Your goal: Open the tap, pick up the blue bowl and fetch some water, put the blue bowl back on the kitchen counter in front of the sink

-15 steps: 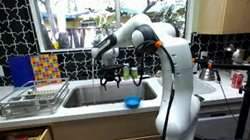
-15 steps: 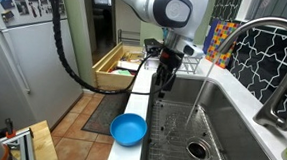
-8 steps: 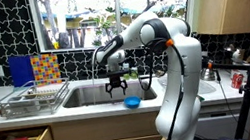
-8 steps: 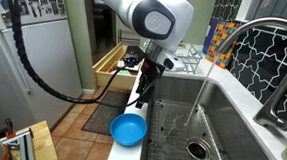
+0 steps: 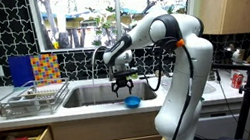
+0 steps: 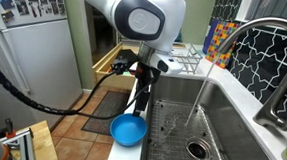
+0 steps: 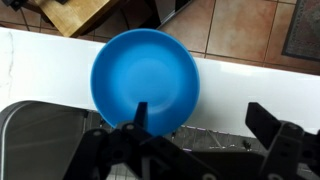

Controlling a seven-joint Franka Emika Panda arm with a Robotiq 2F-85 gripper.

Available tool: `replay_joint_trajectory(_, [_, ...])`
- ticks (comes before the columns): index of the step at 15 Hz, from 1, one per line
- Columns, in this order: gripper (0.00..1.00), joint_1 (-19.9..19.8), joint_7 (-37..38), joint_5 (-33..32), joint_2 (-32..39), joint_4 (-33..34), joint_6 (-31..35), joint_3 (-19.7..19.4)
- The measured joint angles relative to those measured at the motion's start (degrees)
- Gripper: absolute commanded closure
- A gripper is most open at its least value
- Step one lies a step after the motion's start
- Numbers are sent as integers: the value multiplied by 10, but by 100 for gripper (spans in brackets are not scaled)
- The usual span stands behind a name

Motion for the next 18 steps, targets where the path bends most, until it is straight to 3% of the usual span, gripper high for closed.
replay_joint_trajectory(5, [4, -10, -2, -3, -2, -22, 3, -1])
replay_joint_trajectory(7, [27, -14, -1, -3, 1, -27, 3, -1])
replay_joint_trajectory(8, [30, -14, -1, -3, 2, -29, 3, -1])
replay_joint_trajectory(16, [95, -12, -5, -3, 20, -29, 13, 1])
replay_joint_trajectory(18, [100, -10, -17, -3, 25, -28, 27, 3])
